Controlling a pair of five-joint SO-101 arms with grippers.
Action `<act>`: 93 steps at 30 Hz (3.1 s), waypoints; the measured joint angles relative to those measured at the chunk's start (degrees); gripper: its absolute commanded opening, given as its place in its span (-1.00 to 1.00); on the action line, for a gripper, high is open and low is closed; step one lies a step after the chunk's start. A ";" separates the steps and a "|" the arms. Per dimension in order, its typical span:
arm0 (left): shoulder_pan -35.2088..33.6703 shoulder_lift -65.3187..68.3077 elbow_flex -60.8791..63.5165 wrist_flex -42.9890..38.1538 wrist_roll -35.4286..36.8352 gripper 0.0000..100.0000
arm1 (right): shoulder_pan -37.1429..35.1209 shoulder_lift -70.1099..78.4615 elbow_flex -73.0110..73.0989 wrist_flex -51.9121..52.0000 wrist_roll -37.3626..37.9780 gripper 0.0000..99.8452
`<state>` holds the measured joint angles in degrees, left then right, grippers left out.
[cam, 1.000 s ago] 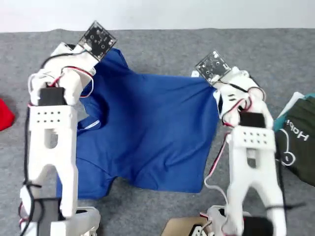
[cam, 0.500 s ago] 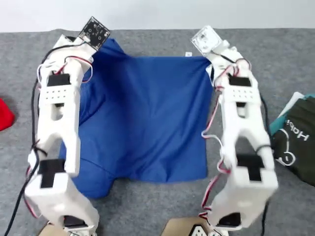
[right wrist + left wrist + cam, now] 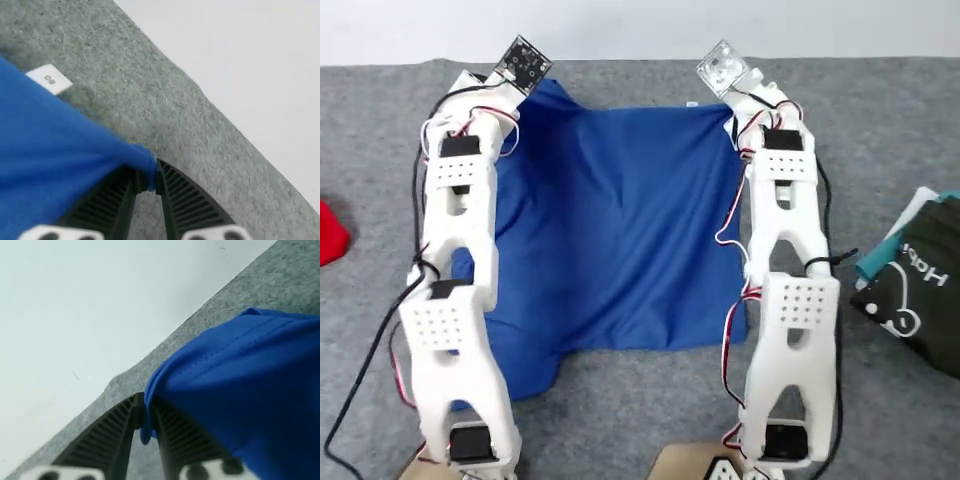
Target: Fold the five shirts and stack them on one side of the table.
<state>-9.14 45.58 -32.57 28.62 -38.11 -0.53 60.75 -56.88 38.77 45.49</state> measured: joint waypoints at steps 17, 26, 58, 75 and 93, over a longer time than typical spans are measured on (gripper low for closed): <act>0.00 18.64 -27.60 0.00 0.00 -1.00 | 1.05 17.14 -29.36 8.79 0.00 -0.98; -0.53 29.01 -40.70 0.00 0.00 -1.00 | 1.05 17.14 -29.36 8.79 0.00 -0.98; -1.41 27.08 -60.48 70.33 -12.04 -0.99 | -1.58 10.90 -36.13 61.27 2.99 -0.98; -3.87 5.63 -30.68 70.33 -26.02 -0.99 | -3.78 -9.49 -11.78 61.63 1.32 -0.98; -4.75 -21.54 16.70 70.24 -39.91 -0.99 | -3.87 -34.46 33.67 61.63 0.62 -0.98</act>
<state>-13.89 24.04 -15.87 98.86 -78.02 -4.40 26.29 -23.21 100.40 46.11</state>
